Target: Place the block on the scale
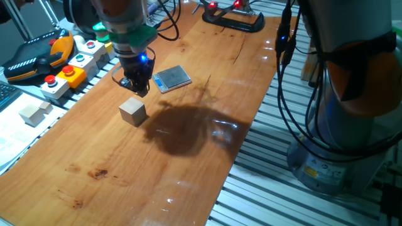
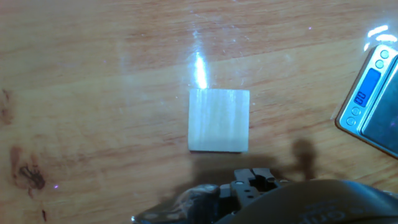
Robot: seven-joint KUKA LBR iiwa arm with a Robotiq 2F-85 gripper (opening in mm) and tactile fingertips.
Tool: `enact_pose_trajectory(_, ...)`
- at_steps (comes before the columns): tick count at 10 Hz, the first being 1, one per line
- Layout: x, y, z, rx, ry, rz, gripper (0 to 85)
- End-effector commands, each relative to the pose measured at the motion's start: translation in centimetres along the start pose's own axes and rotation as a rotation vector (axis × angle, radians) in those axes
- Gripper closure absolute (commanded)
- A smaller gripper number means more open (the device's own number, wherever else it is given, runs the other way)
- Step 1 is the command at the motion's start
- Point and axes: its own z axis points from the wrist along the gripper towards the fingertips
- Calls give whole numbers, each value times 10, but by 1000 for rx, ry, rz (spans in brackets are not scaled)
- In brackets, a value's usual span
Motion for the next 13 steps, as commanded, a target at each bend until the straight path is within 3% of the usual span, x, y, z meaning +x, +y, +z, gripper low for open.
enact_pose_trajectory(1, -2, 1, 1, -8, -2, 8, 843)
enact_pose_trajectory(2, -3, 1, 2, -43, -3, 7, 843)
enact_pose_trajectory(3, -4, 2, 1, -47, 2, 4, 773)
enact_pose_trajectory(4, -4, 3, 1, -35, -11, 7, 607)
enact_pose_trajectory(5, -5, 4, 3, -32, -24, 21, 377)
enact_pose_trajectory(7, -10, 4, 8, -34, -37, 30, 80)
enact_pose_trajectory(9, -15, 5, 13, -30, -33, 33, 0)
enact_pose_trajectory(13, -18, 11, 24, -38, -30, 44, 0)
